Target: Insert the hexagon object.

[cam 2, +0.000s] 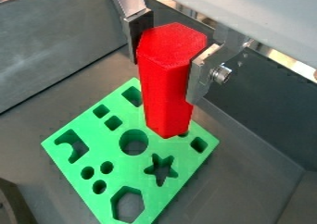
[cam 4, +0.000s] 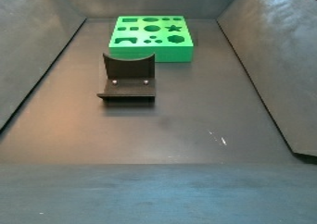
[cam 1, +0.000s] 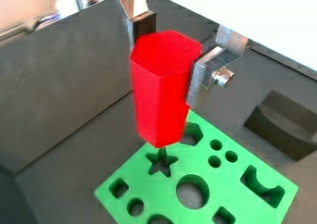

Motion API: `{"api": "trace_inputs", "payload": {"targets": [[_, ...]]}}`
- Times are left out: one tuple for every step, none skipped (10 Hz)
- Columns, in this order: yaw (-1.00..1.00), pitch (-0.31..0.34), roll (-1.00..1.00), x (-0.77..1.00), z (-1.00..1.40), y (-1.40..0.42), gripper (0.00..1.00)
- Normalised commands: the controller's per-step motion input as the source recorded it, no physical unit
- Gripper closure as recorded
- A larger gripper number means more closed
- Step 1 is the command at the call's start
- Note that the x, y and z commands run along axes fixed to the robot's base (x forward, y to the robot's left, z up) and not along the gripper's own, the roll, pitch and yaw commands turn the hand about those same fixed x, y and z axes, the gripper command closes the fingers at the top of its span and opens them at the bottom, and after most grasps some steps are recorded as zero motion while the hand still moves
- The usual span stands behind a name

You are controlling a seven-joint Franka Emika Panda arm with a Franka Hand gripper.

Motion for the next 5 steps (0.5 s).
{"api": "trace_inputs", "payload": {"targets": [[-1.00,0.000,0.17,0.00,-0.77,0.00,1.00],[-1.00,0.000,0.17,0.00,-0.76,0.00,1.00],[-1.00,0.000,0.18,0.00,-0.77,0.00,1.00],[-1.00,0.000,0.18,0.00,-0.76,0.00,1.00],[-0.69,0.000,0.19,0.01,-0.79,0.22,1.00]]}}
